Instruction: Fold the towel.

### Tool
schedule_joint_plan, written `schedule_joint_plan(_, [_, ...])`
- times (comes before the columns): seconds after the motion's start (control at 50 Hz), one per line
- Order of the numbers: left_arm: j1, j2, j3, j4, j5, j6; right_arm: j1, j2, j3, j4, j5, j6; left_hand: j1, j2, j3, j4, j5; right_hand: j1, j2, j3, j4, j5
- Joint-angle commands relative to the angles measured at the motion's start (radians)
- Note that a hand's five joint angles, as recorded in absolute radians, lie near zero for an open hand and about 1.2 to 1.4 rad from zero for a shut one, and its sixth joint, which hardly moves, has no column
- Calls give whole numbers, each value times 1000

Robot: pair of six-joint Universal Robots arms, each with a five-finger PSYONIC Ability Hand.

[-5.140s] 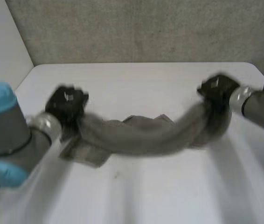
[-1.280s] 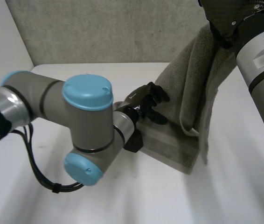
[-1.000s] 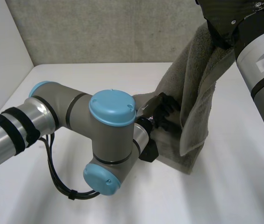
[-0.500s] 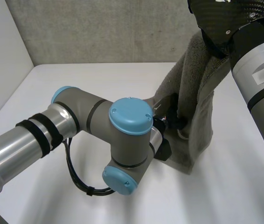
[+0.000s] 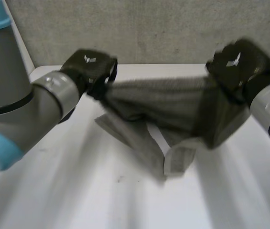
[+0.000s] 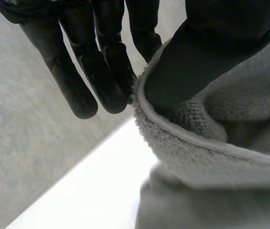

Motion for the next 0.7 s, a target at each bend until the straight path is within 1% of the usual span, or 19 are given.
schedule_joint_plan(0.02, [17,34,-201,-251,-5,373,-7,121,57,186,-112,-53,208,180,181,179,185,435,220,205,199,239])
schedule_joint_plan(0.06, [46,28,-288,-286,1,469,-8,159,61,233,-120,-82,208,180,181,179,185,435,220,205,199,239])
schedule_joint_plan(0.14, [58,-9,-319,-257,2,482,-5,273,35,336,-123,-162,208,180,181,179,185,435,220,205,199,239])
schedule_joint_plan(0.26, [61,-150,-182,-156,1,486,6,368,-96,295,-117,-159,208,180,181,179,185,435,220,205,199,239])
schedule_joint_plan(0.34, [67,-227,3,-84,-10,486,10,420,-288,150,-100,-96,208,180,181,179,185,435,220,205,199,239])
schedule_joint_plan(0.36, [67,-263,120,-49,-19,483,10,428,-358,70,-82,-59,208,180,181,179,185,435,220,205,199,239])
schedule_joint_plan(0.38, [69,-288,241,-6,-28,482,10,428,-358,69,-82,-59,208,180,181,179,185,435,220,205,199,239])
schedule_joint_plan(0.4, [69,-288,242,-6,-28,482,10,431,-431,-46,-48,-20,208,180,181,179,185,435,220,205,199,239])
schedule_joint_plan(0.42, [69,-308,356,58,-36,480,10,425,-474,-166,-22,2,208,180,181,179,185,435,220,205,199,239])
schedule_joint_plan(0.44, [71,-322,471,153,-40,480,10,425,-475,-167,-22,2,208,180,181,179,185,435,220,205,199,239])
schedule_joint_plan(0.46, [71,-322,472,154,-40,480,10,418,-499,-287,-5,13,208,180,181,179,185,435,220,205,199,239])
schedule_joint_plan(0.48, [71,-325,551,260,-45,479,10,399,-502,-435,7,22,208,180,181,179,185,435,220,205,199,239])
schedule_joint_plan(0.5, [75,-321,591,375,-48,473,10,399,-502,-437,7,22,208,180,181,179,185,435,220,205,199,239])
schedule_joint_plan(0.52, [75,-321,592,376,-48,473,7,376,-493,-551,15,19,208,180,181,179,185,435,220,205,199,239])
schedule_joint_plan(0.54, [80,-314,592,477,-48,464,4,347,-472,-661,15,19,208,180,181,179,185,435,220,205,199,239])
schedule_joint_plan(0.56, [80,-305,577,570,-48,450,4,347,-472,-662,15,19,208,180,181,179,185,435,220,205,199,239])
schedule_joint_plan(0.58, [80,-305,577,571,-48,450,1,326,-441,-718,15,18,208,180,181,179,185,435,220,205,199,239])
schedule_joint_plan(0.62, [80,-244,500,683,-47,419,1,309,-413,-731,11,18,208,180,181,179,185,435,220,205,199,239])
schedule_joint_plan(0.7, [84,-172,342,700,-33,394,-2,298,-342,-681,4,19,208,180,181,179,185,435,220,205,199,239])
